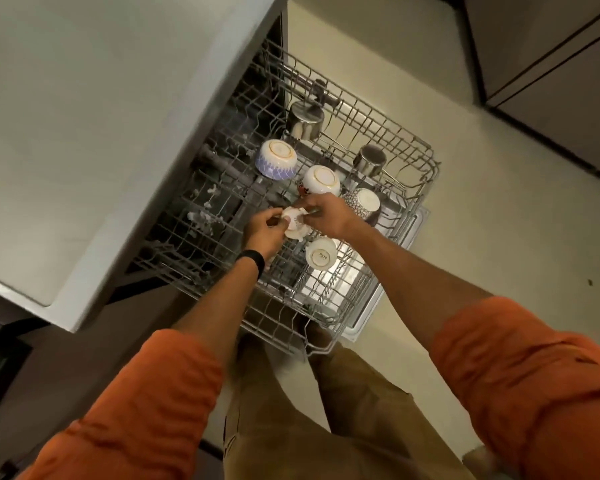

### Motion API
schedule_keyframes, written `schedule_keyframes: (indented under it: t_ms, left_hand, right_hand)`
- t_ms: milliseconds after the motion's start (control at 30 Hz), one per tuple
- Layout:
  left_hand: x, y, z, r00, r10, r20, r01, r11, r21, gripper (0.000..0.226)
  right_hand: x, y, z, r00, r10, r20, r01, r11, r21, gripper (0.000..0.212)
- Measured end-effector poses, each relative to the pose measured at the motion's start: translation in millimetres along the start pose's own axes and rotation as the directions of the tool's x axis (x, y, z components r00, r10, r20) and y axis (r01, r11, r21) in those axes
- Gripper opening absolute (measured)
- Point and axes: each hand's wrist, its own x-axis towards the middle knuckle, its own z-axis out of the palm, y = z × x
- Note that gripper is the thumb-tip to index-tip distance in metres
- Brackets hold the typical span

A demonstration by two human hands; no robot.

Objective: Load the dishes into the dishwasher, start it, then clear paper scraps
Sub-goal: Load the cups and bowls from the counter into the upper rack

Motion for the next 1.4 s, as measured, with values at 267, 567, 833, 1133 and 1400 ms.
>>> schedule_keyframes:
  t_ms: [267, 567, 833, 1133, 1400]
  left_hand:
    - [15.9, -26.5, 12.7, 1.000, 0.002, -0.026, 0.003, 0.987, 0.162, 0.026]
    - [25.1, -32.9, 25.8, 0.998, 0.045, -0.044, -0.036, 0.981, 0.192, 0.026]
    - [28.7, -37.2, 23.9, 0.996, 0.080, -0.030, -0.072, 0.979, 0.191, 0.025]
    - [-5.2, -9.2, -2.3, 0.992, 0.100, 0.072, -0.117, 0.951, 0.286, 0.035]
    - [-75.0, 41.3, -47.8, 0.919, 0.380, 0.106, -0.390, 0.837, 0.383, 0.037]
  right_hand:
    - [5.1, 15.9, 17.5, 0.999, 0.034, 0.004, -0.034, 0.998, -0.061, 0.030]
    - [14.9, 31.5, 26.5, 0.987, 0.157, -0.017, -0.156, 0.987, 0.039, 0.030]
    - [20.4, 27.7, 32.2, 0.986, 0.162, -0.038, -0.163, 0.986, -0.042, 0.030]
    - [-10.8, 3.1, 37.8, 0.979, 0.178, -0.101, -0.185, 0.980, -0.066, 0.036]
    - [-56.6, -61.6, 18.5, 0.967, 0.001, -0.256, 0.016, 0.998, 0.064, 0.029]
